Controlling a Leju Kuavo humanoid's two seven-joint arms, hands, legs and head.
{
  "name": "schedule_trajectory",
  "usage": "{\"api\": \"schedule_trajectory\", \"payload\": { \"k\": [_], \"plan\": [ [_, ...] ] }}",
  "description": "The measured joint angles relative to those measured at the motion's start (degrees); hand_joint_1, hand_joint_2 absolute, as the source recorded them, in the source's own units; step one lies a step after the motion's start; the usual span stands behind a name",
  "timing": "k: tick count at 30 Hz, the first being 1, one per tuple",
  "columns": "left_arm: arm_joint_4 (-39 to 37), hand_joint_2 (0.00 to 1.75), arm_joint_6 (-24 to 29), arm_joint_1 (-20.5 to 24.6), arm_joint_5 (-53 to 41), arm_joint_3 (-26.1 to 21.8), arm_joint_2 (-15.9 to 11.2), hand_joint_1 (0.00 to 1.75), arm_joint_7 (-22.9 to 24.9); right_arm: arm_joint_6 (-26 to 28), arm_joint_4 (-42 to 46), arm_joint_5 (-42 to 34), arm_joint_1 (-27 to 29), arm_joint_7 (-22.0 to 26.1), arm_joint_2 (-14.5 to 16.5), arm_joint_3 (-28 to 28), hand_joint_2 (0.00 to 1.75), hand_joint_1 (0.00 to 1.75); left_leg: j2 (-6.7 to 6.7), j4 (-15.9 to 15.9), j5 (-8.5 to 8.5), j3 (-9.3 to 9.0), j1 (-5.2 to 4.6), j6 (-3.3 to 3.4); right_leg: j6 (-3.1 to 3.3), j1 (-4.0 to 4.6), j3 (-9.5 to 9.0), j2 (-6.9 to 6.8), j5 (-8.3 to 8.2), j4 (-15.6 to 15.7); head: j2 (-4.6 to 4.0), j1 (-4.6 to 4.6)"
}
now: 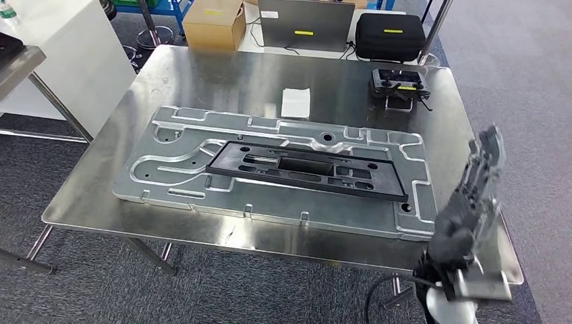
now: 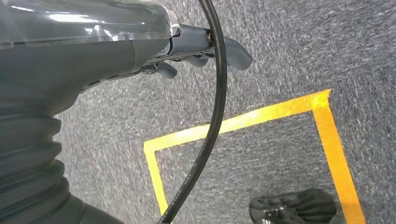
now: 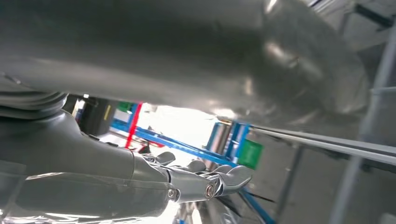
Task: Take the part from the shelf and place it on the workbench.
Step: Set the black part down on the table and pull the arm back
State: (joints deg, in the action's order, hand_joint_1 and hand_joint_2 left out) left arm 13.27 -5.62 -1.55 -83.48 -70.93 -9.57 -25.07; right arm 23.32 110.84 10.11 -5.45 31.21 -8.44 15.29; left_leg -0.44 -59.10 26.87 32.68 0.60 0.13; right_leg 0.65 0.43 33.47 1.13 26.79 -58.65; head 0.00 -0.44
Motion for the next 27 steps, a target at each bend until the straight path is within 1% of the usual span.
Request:
{"api": "schedule_trajectory", "payload": {
  "k": [4,6,9,11,13,17,19,21,22,23,24,25,26,27],
  "plan": [
    [0.0,0.0,0.4,-0.4,1.2,-1.6,0.8,0.0,-1.3,1.0,7.0,1.8,10.8,5.8,-0.3,-0.8,0.0,0.0,0.04,0.0,0.26,-0.31,0.0,-0.03,0.05,0.09,-0.32,0.03,0.3,0.0,0.0,0.01],
    [0.0,0.0,0.1,-0.7,2.6,-2.9,1.2,0.0,-2.6,2.8,9.4,4.7,15.9,7.5,0.0,-0.5,0.0,0.0,0.02,0.0,0.36,-0.43,0.0,-0.07,0.1,0.11,-0.46,0.0,0.41,0.0,0.0,-0.01],
    [0.0,0.0,-0.6,-0.8,4.3,-5.1,1.9,0.0,-3.9,8.3,12.0,8.5,22.1,8.2,0.5,1.3,0.0,0.0,0.03,0.0,0.49,-0.46,0.0,-0.12,0.16,0.1,-0.56,0.03,0.51,0.0,0.0,-0.01],
    [0.1,0.0,-0.7,-0.8,4.5,-6.3,2.2,0.0,-4.2,12.3,13.2,9.5,24.7,8.2,0.5,3.3,0.0,0.0,0.05,0.0,0.6,-0.46,-0.04,-0.05,0.14,0.05,-0.62,0.08,0.53,0.0,0.0,-0.02],
    [0.3,0.0,-0.7,-0.8,4.4,-7.2,2.3,0.0,-4.3,14.6,14.0,9.5,26.4,8.2,0.5,4.9,0.0,0.0,0.07,0.0,0.69,-0.48,-0.11,0.06,0.08,-0.01,-0.69,0.1,0.57,0.0,0.0,-0.02],
    [0.5,0.0,-0.6,-0.9,4.2,-8.5,2.6,0.0,-4.5,15.2,14.8,7.5,28.8,8.2,0.5,6.2,0.0,0.0,0.07,0.0,0.82,-0.59,-0.37,0.37,-0.25,-0.26,-0.84,0.09,0.62,0.1,0.0,-0.02],
    [0.6,0.0,-0.5,-0.9,3.9,-9.0,2.7,0.0,-4.6,14.9,14.8,6.1,29.5,8.2,0.5,6.3,0.0,0.0,0.07,-0.1,0.64,-0.75,-0.56,0.67,-0.57,-0.47,-0.96,0.11,0.44,0.1,-0.01,-0.03],
    [0.6,0.0,-0.5,-0.8,3.6,-9.2,2.7,0.0,-4.6,14.3,15.0,4.8,30.2,8.2,0.5,6.3,0.0,0.0,0.23,0.4,0.02,-1.05,-0.35,1.19,-0.99,-0.5,-1.09,0.11,0.43,0.1,0.0,-0.02],
    [0.7,0.0,-0.4,-0.8,3.4,-9.3,2.8,0.0,-4.5,14.0,15.1,4.2,30.5,8.2,0.5,6.3,0.0,0.0,0.37,0.8,-0.33,-1.17,-0.17,1.48,-1.19,-0.51,-0.97,-0.01,1.1,-0.4,0.0,0.04],
    [0.7,0.0,-0.4,-0.8,3.3,-9.4,2.8,0.0,-4.4,13.6,15.1,3.6,30.7,8.2,0.5,6.2,0.0,0.0,0.56,1.2,-0.68,-1.18,0.03,1.75,-1.42,-0.55,-0.44,-0.16,2.52,-1.9,0.0,0.15],
    [0.7,0.0,-0.4,-0.8,3.2,-9.5,2.8,0.0,-4.2,13.1,15.2,3.1,31.0,8.2,0.5,6.0,0.0,0.0,0.76,1.5,-0.93,-1.07,0.11,1.92,-1.65,-0.72,0.62,-0.34,4.64,-4.6,0.0,0.26],
    [0.7,0.0,-0.3,-0.8,3.0,-9.7,2.9,0.0,-4.1,12.6,15.2,2.6,31.2,8.2,0.6,5.7,0.0,0.0,0.9,1.5,-1.1,-0.84,0.11,2.0,-1.9,-0.89,2.06,-0.46,6.93,-8.2,0.0,0.34],
    [0.7,0.0,-0.2,-0.8,2.9,-9.9,2.9,0.0,-3.9,12.0,15.1,2.1,31.4,8.2,0.6,5.4,0.0,0.0,1.04,1.5,-1.25,-0.55,0.12,1.96,-2.14,-1.08,3.46,-0.5,8.8,-11.9,0.0,0.38],
    [0.7,0.0,-0.1,-0.8,2.7,-10.0,3.0,0.0,-3.6,11.4,15.1,1.7,31.6,8.2,0.7,5.0,0.0,0.0,1.16,1.4,-1.4,-0.27,0.14,1.85,-2.36,-1.27,4.27,-0.55,9.7,-14.4,0.0,0.38]
  ]
}}
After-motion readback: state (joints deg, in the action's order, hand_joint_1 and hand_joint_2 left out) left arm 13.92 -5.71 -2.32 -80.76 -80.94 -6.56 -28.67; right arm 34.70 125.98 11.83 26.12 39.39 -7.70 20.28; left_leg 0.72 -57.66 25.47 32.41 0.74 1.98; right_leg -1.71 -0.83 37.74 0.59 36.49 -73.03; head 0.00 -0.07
